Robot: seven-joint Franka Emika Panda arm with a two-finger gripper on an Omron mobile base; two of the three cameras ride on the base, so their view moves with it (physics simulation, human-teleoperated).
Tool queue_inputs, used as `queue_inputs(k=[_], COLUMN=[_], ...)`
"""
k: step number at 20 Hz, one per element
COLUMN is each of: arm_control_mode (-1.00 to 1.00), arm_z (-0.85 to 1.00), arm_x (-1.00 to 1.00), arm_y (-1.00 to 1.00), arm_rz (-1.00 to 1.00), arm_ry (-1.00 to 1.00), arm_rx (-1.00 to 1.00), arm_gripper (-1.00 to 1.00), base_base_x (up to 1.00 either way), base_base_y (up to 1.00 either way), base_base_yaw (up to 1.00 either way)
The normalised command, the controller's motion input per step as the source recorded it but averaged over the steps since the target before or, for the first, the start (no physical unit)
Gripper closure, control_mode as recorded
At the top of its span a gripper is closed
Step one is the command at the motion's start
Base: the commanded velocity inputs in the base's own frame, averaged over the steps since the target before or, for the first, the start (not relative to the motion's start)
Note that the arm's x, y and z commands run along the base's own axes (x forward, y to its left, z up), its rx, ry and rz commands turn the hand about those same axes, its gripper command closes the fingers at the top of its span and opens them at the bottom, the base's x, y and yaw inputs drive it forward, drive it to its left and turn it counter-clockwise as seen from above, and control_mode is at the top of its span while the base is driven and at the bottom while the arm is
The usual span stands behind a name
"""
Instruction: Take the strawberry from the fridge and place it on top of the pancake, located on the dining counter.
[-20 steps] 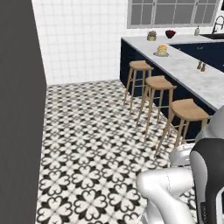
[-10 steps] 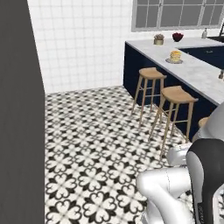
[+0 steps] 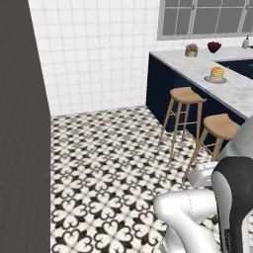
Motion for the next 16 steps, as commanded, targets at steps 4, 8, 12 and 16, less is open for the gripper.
queue_inputs(k=[4, 8, 12, 16], arm_control_mode=[1.0, 1.0, 1.0, 1.0], arm_z=[0.0, 0.0, 0.0, 0.0], arm_x=[0.0, 0.0, 0.0, 0.0], arm_y=[0.0, 0.0, 0.0, 0.0], arm_rz=[0.0, 0.0, 0.0, 0.0], arm_ry=[0.0, 0.0, 0.0, 0.0], arm_rx=[0.0, 0.0, 0.0, 0.0], arm_gripper=[1.0, 1.0, 1.0, 1.0], base_base_x=[1.0, 1.0, 0.99, 0.97], base_base_y=[0.0, 0.0, -0.04, 0.0], base_base_yaw=[0.0, -0.01, -0.19, -0.28])
